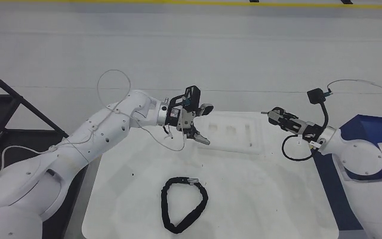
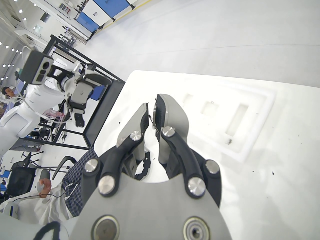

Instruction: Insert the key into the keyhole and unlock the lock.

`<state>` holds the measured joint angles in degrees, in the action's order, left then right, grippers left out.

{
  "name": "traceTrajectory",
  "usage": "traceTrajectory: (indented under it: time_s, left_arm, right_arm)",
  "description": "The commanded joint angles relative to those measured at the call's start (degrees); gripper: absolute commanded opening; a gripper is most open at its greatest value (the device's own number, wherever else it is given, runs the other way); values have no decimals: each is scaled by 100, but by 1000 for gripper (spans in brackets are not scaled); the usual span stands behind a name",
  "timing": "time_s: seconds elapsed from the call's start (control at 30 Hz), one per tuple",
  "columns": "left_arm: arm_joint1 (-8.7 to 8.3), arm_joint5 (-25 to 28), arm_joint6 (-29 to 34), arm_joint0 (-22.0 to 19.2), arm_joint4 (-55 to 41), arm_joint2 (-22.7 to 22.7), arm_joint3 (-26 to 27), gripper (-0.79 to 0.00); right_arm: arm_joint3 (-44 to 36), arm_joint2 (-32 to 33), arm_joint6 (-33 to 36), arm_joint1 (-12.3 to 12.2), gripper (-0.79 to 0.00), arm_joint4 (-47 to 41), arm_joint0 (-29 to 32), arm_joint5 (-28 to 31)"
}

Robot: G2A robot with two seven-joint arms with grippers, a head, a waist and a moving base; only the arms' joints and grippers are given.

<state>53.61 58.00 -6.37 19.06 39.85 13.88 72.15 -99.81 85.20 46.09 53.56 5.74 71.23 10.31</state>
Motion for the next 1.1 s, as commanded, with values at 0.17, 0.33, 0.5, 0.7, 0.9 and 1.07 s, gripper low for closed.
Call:
traceTrajectory:
  time_s: [0.17,0.33,0.5,0.7,0.9,1.07]
  left_arm:
    - [-370,0,-219,387,349,-414,424,0]
    - [-478,0,-84,678,166,-414,302,0]
    - [-518,0,196,847,118,-414,186,0]
    - [-506,0,695,1031,122,-414,161,0]
    - [-439,0,1288,1052,24,-414,84,0]
    - [-434,0,1328,1048,17,-414,78,0]
  right_arm:
    - [0,0,0,0,-785,0,0,0]
    - [0,0,0,0,-785,0,0,0]
    - [0,0,0,0,-785,0,0,0]
    - [0,0,0,0,-785,0,0,0]
    - [0,0,0,0,-785,0,0,0]
    - [0,0,0,0,-785,0,0,0]
